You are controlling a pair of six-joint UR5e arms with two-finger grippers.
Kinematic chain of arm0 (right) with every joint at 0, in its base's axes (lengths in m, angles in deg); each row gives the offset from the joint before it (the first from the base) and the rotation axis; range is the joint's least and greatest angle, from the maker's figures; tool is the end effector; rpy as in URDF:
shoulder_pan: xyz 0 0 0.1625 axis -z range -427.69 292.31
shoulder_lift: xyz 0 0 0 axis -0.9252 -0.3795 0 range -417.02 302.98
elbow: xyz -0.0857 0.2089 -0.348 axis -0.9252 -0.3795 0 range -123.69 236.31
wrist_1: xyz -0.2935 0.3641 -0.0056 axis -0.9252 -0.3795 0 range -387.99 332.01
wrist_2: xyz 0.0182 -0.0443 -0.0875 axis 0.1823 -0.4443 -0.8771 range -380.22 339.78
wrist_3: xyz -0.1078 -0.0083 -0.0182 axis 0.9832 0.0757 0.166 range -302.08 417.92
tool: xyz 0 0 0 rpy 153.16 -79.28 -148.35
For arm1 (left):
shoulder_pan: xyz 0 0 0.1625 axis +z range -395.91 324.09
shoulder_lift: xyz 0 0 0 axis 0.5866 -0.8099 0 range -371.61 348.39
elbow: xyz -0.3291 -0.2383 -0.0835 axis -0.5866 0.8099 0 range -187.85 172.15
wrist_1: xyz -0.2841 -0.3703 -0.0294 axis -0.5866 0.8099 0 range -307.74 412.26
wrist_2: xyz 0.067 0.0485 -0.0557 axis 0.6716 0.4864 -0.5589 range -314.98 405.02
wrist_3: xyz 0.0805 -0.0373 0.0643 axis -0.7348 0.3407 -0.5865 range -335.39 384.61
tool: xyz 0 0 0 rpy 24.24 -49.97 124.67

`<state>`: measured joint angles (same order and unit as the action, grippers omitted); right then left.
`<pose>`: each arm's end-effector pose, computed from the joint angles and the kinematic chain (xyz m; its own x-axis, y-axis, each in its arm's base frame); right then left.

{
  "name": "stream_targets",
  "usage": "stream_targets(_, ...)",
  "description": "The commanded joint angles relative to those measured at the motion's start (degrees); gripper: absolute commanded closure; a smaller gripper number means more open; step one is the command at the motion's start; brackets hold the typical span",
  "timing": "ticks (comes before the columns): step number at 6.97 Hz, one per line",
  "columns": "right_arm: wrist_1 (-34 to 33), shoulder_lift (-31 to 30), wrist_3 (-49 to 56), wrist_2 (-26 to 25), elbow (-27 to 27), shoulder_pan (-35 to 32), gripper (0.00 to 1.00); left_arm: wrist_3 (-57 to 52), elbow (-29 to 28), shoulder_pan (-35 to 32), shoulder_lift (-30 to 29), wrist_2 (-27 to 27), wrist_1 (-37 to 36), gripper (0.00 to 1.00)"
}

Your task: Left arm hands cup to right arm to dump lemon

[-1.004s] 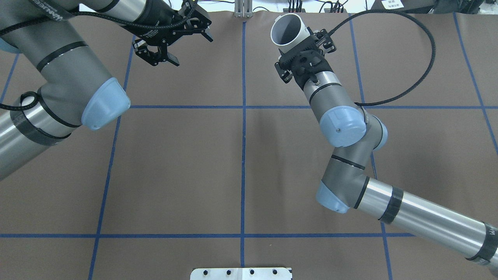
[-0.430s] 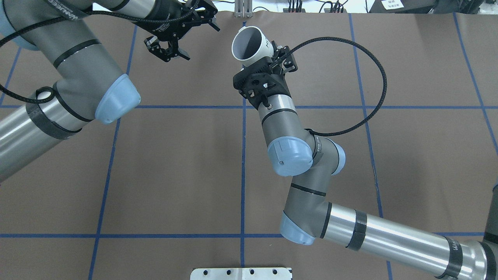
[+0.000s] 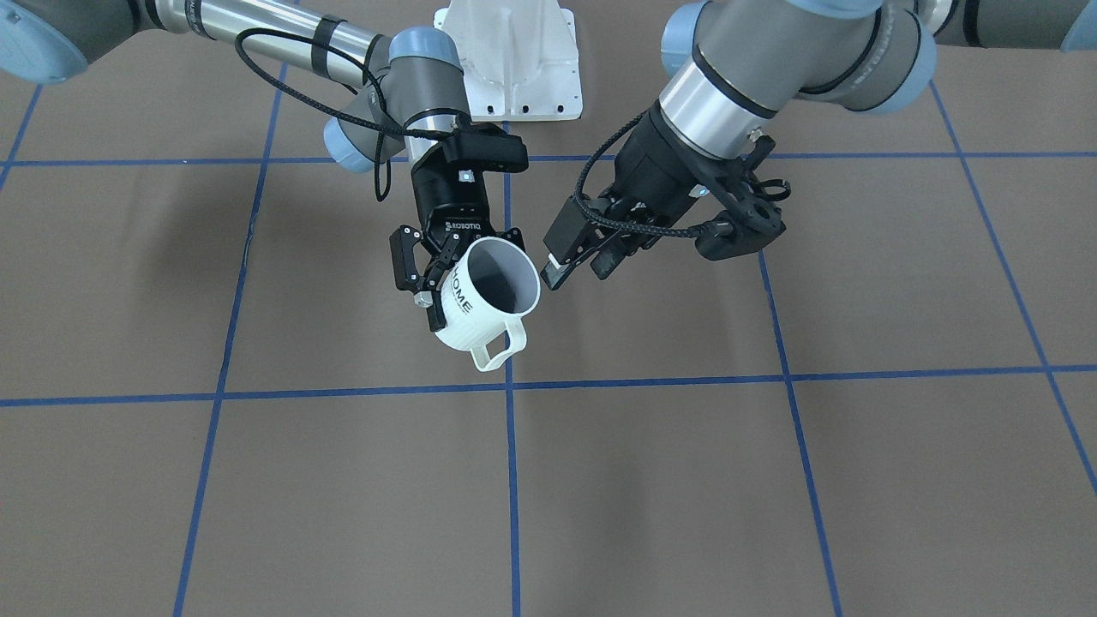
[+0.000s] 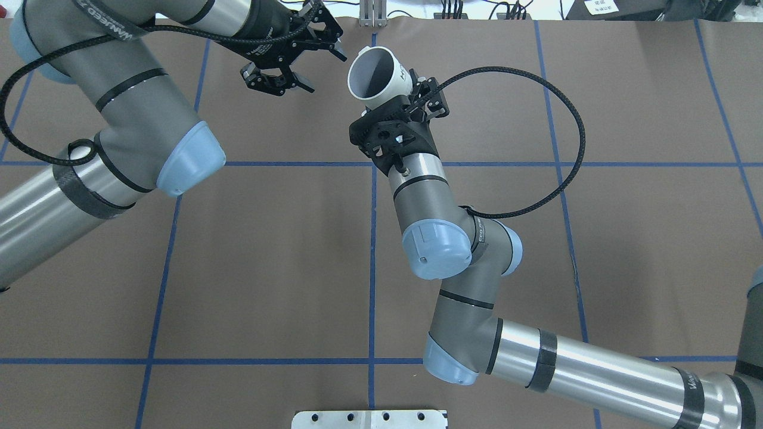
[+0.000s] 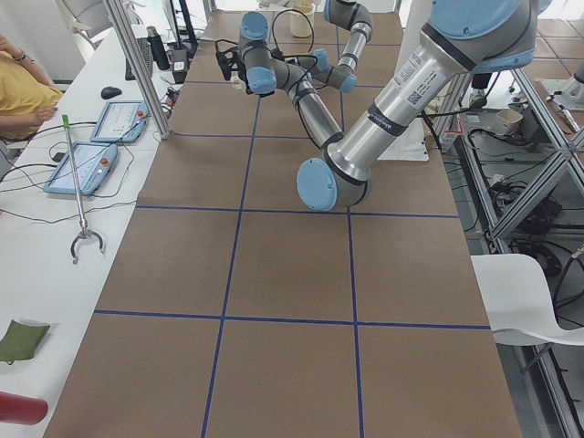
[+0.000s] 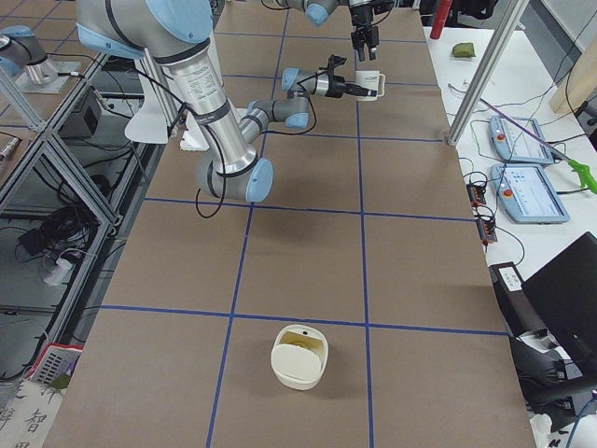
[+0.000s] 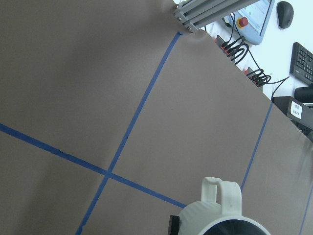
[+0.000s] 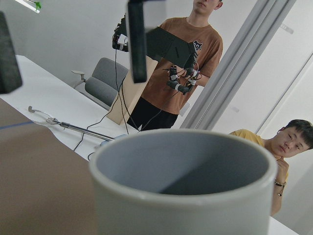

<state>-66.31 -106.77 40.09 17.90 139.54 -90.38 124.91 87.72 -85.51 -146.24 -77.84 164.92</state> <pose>-0.5776 -0.4794 0.1381 0.9390 -0.2444 0.2419 -0.2203 0.1128 0.9689 0.3948 -0.5776 0.0452 0.1336 -0.3888 -0.9116 0.3330 0.8840 -0.3282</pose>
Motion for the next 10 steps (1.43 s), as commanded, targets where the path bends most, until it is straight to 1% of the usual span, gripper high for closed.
stream_targets(1, 0.0, 0.17, -0.01, -1.03, 0.0, 0.62, 0.99, -0.11, -0.04, 1.69, -0.19, 0.07, 0.37, 0.54)
stream_targets(4, 0.0, 0.44, -0.01, -1.38, 0.0, 0.98, 0.99, -0.11, -0.04, 2.92, -0.19, 0.24, 1.08, 0.54)
stream_targets(10, 0.26, 0.18, -0.01, -1.56, 0.27, 1.85, 0.99, -0.19, -0.3, 2.92, -0.1, 0.24, 1.08, 0.55)
